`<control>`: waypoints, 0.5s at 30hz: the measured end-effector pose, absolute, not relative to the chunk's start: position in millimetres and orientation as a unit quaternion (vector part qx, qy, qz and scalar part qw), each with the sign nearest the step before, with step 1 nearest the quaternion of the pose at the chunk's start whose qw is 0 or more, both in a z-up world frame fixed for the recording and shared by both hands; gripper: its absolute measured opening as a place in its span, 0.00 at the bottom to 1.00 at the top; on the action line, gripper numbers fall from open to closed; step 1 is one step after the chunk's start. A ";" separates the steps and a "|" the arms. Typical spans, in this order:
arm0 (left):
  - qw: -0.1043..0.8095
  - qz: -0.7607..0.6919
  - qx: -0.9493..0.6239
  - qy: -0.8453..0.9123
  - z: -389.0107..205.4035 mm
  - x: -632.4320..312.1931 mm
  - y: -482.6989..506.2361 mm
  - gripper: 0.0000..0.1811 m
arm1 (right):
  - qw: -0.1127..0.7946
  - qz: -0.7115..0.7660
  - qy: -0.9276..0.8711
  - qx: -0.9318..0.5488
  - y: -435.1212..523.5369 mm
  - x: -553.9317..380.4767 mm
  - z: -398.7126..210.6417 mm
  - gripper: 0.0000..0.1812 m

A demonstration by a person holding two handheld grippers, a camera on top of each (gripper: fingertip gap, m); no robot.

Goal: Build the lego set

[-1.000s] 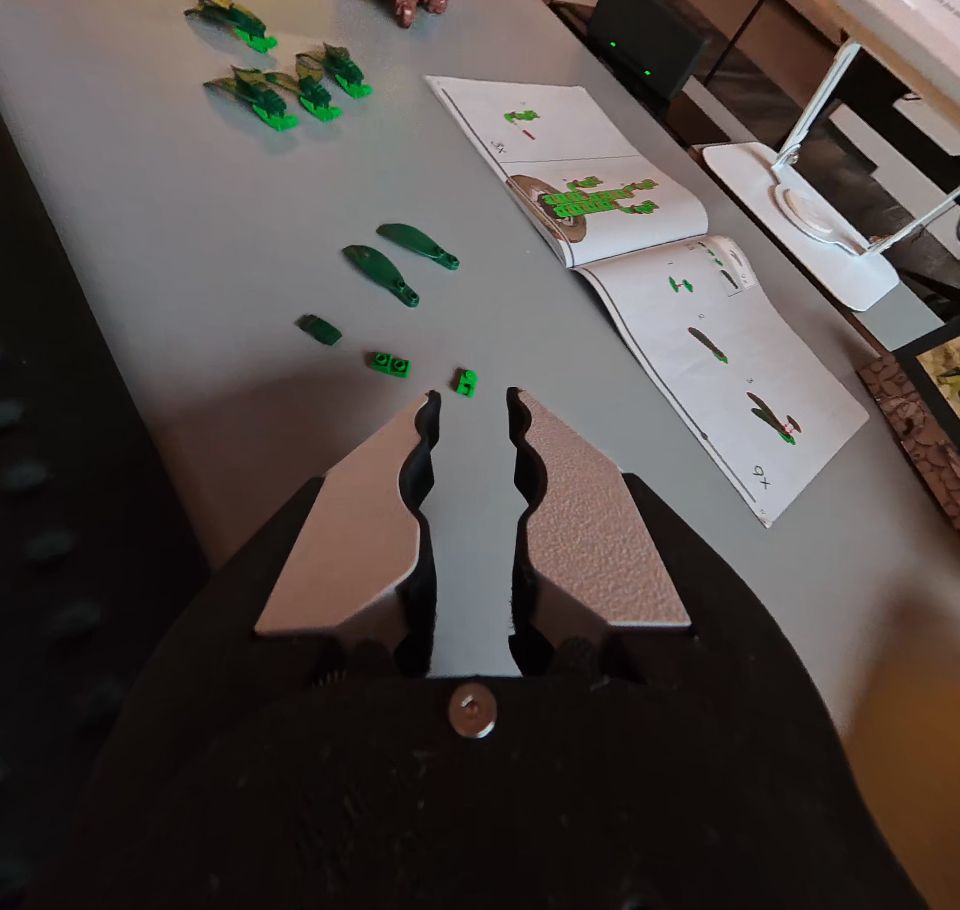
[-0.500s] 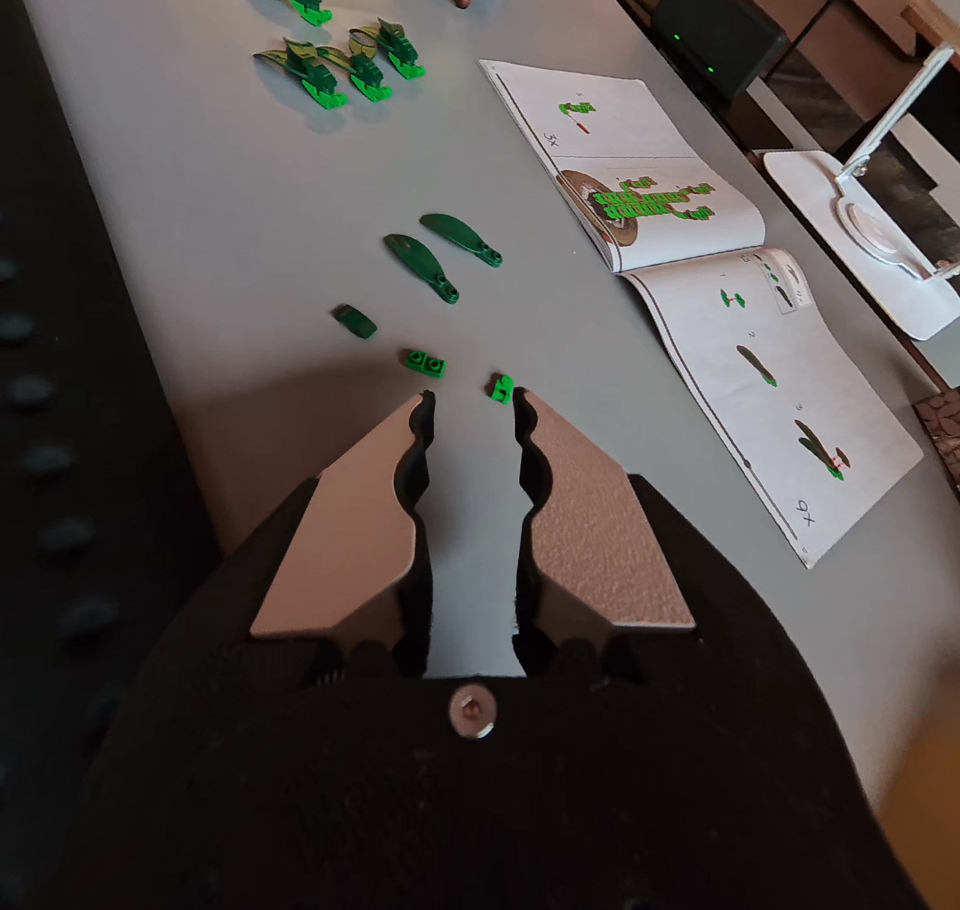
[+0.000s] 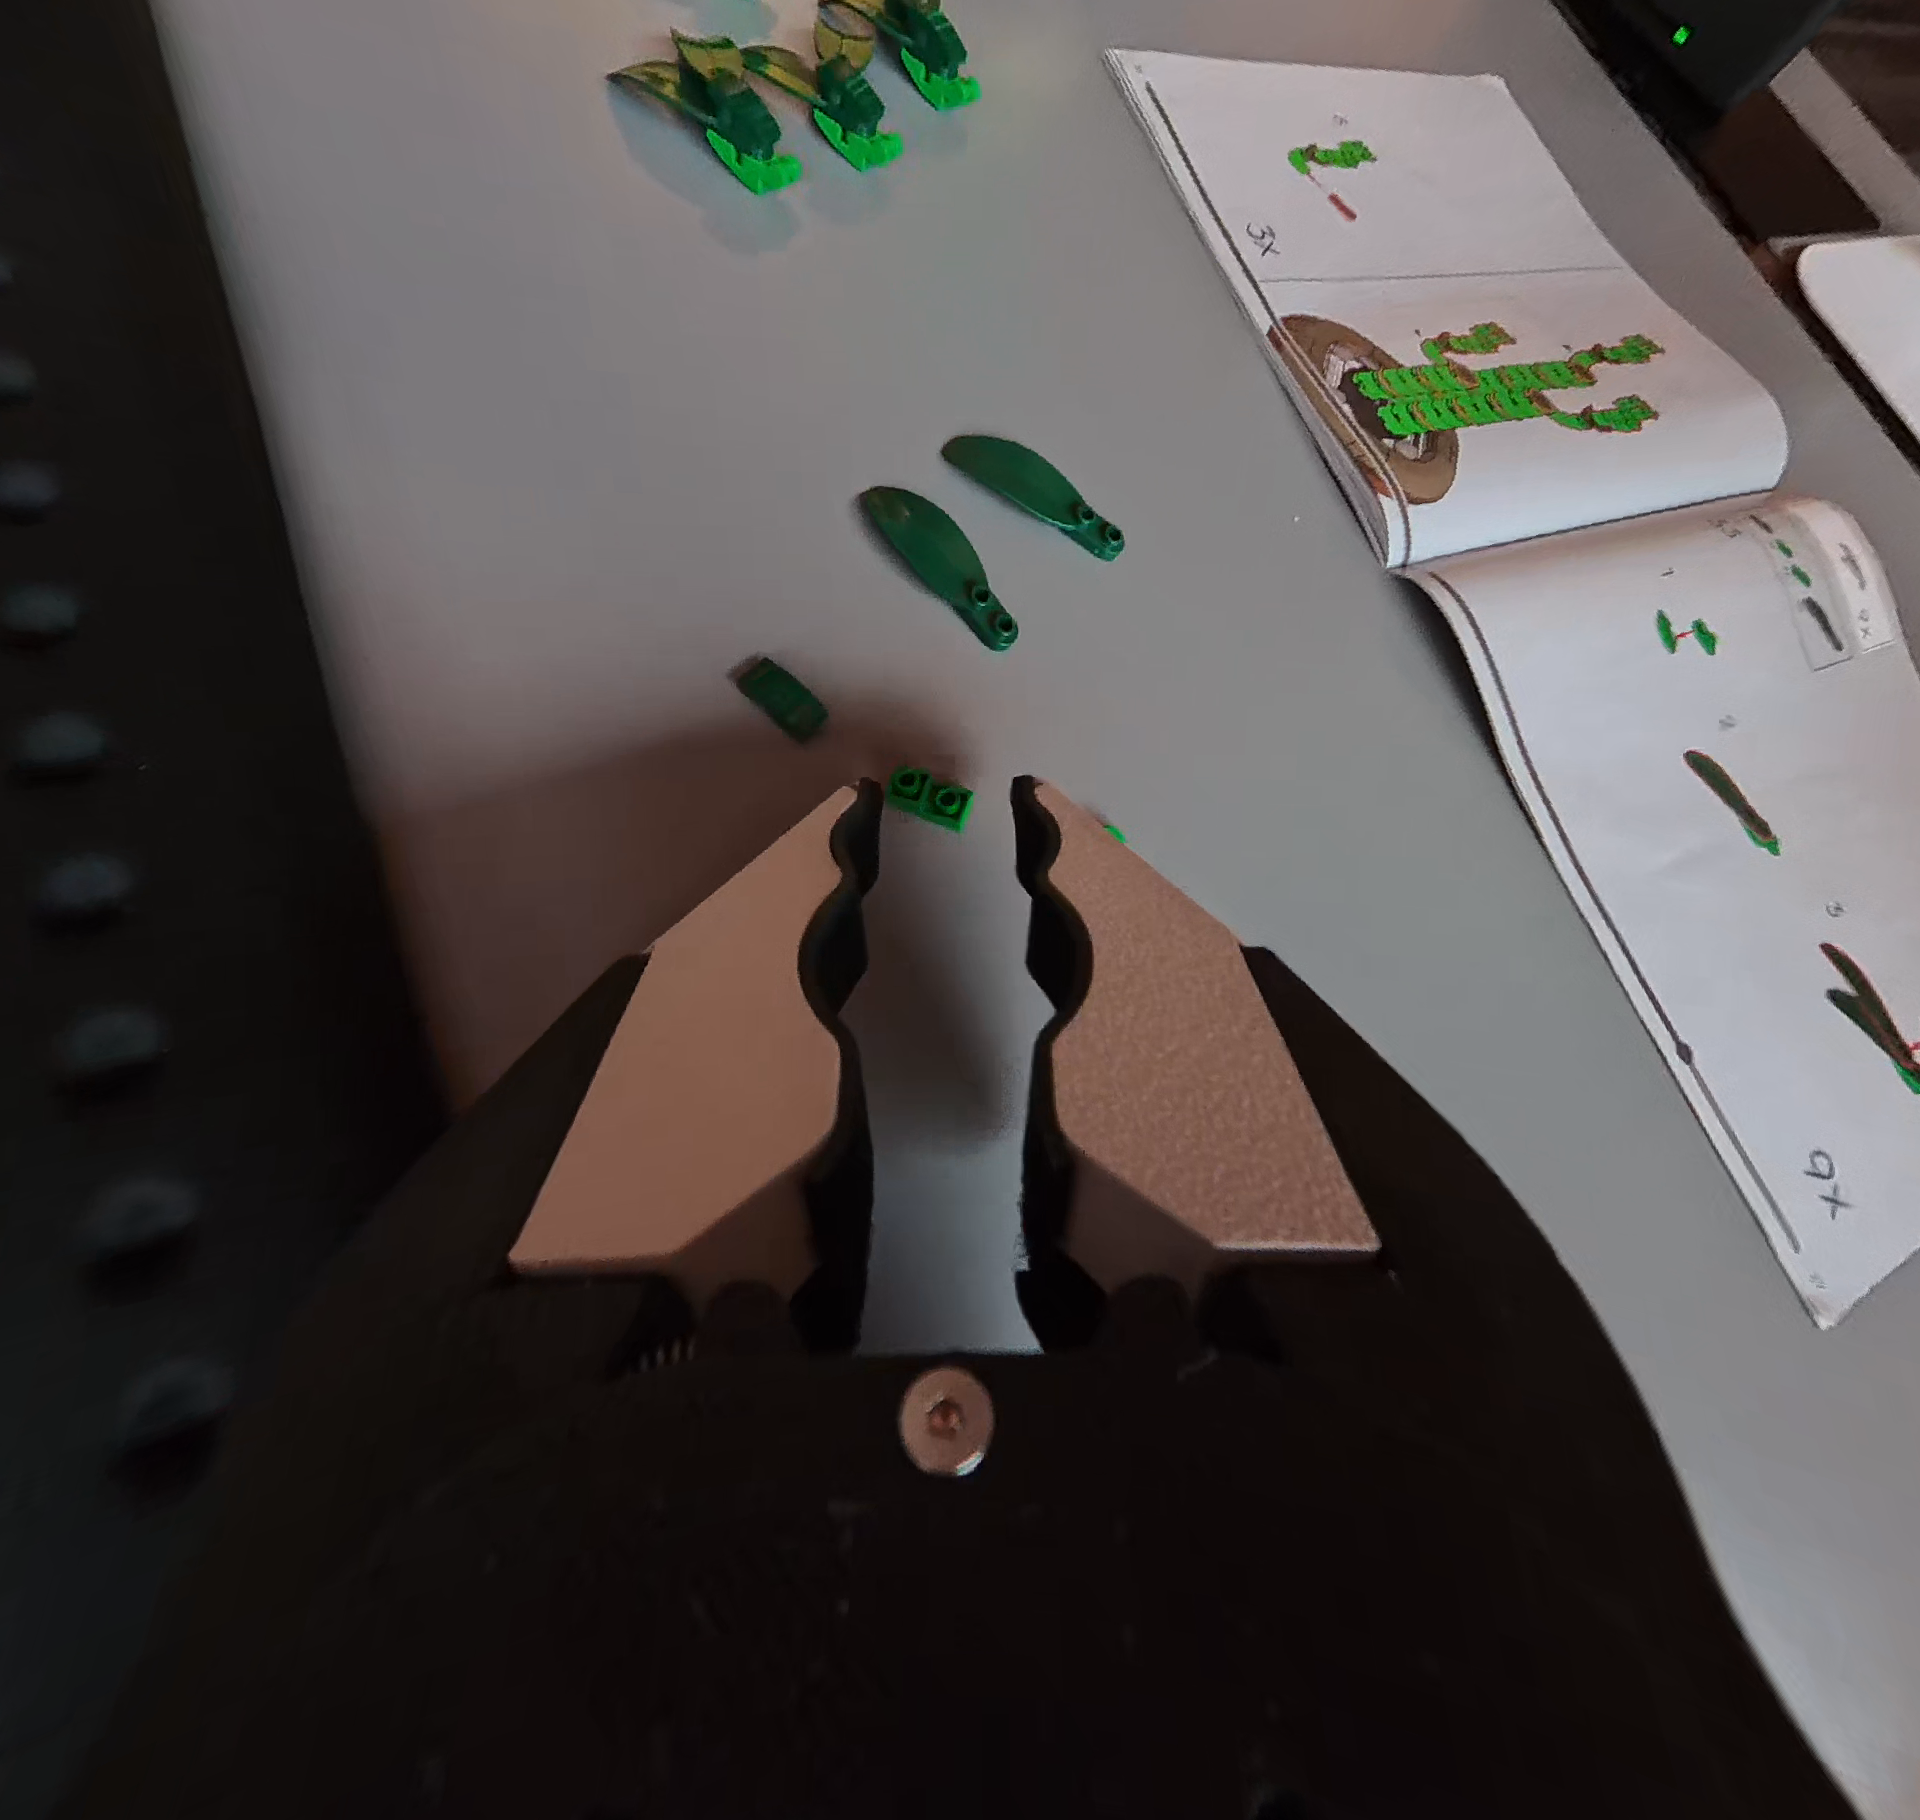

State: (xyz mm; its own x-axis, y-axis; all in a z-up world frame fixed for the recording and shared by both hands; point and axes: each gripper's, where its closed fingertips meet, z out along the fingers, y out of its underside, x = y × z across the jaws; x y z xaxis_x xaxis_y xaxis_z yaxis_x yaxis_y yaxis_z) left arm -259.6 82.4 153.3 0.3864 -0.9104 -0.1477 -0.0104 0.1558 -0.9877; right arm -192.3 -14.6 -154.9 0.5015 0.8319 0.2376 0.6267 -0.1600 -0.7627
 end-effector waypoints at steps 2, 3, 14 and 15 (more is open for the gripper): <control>0.628 -0.351 -0.546 0.429 150.7 -258.7 82.6 0.18 | 0.414 0.134 -0.479 -0.762 -13.9 -193.3 -157.9 0.12; 0.625 -0.349 -0.548 0.432 149.3 -257.9 82.4 0.18 | 0.407 0.143 -0.475 -0.766 -13.4 -193.7 -158.6 0.10; 0.574 -0.345 -0.550 0.499 117.7 -236.8 75.6 0.17 | 0.442 0.256 -0.449 -0.733 3.9 -197.1 -97.3 0.00; 0.569 -0.350 -0.550 0.501 115.9 -234.4 74.9 0.17 | 0.450 0.263 -0.447 -0.727 7.2 -195.8 -88.3 0.00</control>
